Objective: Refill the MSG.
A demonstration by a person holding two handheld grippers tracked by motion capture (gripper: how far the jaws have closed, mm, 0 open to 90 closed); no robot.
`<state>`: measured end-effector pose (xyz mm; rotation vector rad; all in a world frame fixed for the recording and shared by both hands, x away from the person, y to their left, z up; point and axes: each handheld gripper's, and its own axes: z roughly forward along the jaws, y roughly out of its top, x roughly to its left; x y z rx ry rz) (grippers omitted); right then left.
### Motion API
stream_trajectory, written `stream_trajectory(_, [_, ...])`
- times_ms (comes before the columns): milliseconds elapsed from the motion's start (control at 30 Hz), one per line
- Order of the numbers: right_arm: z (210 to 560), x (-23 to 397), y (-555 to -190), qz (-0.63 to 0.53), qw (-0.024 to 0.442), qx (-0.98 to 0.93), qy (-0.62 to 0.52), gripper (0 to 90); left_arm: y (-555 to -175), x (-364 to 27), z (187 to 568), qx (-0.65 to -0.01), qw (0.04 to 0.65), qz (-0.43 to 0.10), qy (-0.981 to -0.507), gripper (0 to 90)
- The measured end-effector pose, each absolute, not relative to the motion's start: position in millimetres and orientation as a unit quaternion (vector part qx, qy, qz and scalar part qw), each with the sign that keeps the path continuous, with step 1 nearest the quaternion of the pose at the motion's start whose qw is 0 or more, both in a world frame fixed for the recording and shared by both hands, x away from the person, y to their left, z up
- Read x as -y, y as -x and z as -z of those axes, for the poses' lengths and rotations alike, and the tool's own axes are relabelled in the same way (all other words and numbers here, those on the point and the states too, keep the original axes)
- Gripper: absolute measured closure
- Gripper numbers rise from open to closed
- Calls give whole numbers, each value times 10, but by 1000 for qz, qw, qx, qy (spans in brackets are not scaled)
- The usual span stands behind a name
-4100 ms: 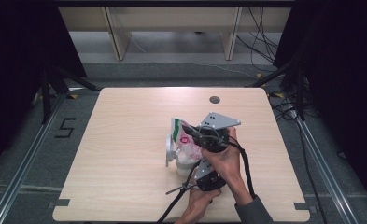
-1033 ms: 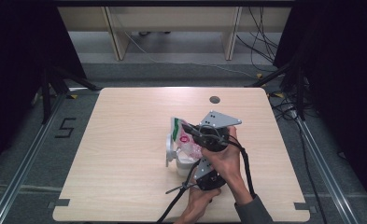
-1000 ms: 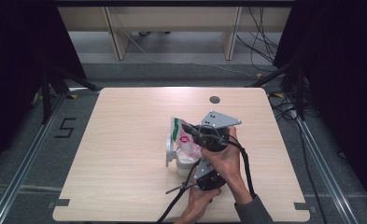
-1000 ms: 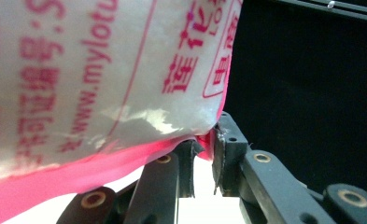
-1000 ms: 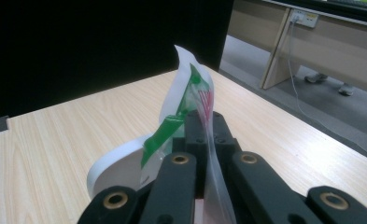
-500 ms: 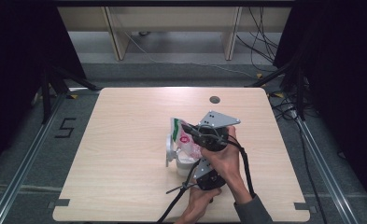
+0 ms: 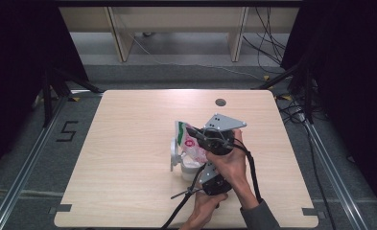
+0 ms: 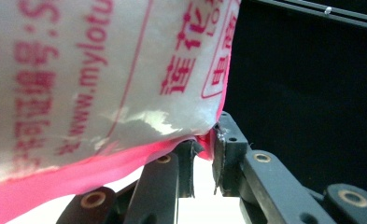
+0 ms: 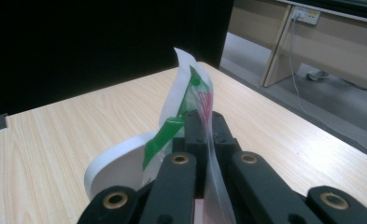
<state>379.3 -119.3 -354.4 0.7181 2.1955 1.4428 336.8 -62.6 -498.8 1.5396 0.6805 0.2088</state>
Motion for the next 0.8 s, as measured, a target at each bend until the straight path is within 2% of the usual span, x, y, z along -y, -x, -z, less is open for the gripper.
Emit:
stream_trajectory(133, [3545,1191,-3802,-518,207,-790,-254,900,-3362,625,4983,-302,661,-93,-681,798])
stream_trajectory(200, [3543,1187,-3793,-518,201,-791,-255,900,-3354,662,4982,-314,678,-82,-660,798])
stream_trajectory(800, [3530,1178,-3799,-522,211,-789,-246,900,-3359,665,4968,-312,681,-82,-657,796])
